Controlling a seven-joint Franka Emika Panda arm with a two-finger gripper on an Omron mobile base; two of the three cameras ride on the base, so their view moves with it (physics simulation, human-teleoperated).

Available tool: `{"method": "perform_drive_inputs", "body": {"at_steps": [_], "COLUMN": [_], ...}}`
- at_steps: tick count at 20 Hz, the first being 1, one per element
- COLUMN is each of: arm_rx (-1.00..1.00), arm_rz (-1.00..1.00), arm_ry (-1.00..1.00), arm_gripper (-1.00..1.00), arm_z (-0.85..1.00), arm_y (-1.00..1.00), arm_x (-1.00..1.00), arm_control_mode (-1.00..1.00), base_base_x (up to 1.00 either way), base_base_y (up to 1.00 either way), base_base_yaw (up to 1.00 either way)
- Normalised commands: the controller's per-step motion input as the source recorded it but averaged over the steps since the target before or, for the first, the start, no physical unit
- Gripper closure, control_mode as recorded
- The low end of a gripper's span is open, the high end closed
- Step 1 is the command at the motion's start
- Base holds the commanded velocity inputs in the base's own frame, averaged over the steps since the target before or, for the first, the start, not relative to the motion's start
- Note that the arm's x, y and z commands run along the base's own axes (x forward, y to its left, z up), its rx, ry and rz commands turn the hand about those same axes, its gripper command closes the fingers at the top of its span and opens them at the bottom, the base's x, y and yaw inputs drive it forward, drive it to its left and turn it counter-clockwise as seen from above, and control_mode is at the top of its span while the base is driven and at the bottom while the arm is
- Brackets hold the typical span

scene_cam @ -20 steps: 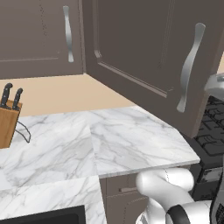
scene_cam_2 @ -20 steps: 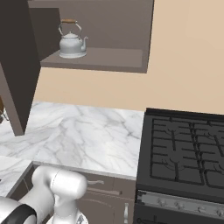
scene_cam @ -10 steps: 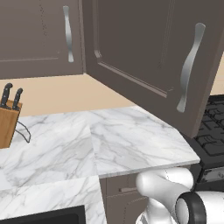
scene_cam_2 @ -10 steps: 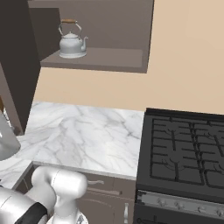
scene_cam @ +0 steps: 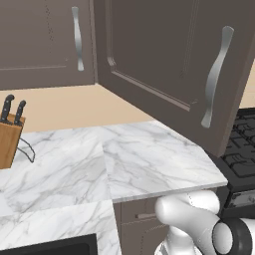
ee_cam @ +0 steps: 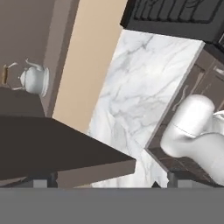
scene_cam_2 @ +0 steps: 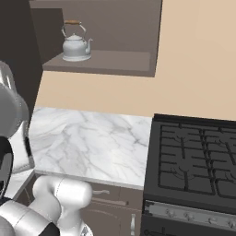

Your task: Open the cabinet, pick the kettle from the cabinet, and place it in the sink.

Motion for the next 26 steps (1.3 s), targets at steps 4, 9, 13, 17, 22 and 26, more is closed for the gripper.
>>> {"method": "perform_drive_inputs", "body": {"at_steps": [4, 9, 13, 17, 22, 26], "arm_rx": [0.4, 0.36, 0.27, 0.15, 0.07, 0.01], "arm_rz": [0.0, 0.0, 0.03, 0.13, 0.23, 0.27], "arm_ry": [0.0, 0.0, -0.04, -0.07, -0.01, 0.0], "arm_gripper": [-1.0, -1.0, -1.0, -1.0, -1.0, -1.0], "arm_z": [-0.26, -0.19, -0.15, -0.1, -0.01, 0.0], "arm_y": [0.0, 0.02, 0.04, 0.09, 0.05, 0.02], "arm_x": [0.33, 0.34, 0.33, 0.34, 0.36, 0.36], "arm_control_mode": [-1.0, -1.0, -1.0, -1.0, -1.0, -1.0], "base_base_x": [0.0, 0.0, 0.0, 0.0, 0.0, 0.0], "base_base_y": [0.0, 0.0, 0.0, 0.0, 0.0, 0.0], "base_base_yaw": [0.0, 0.0, 0.0, 0.0, 0.0, 0.0]}}
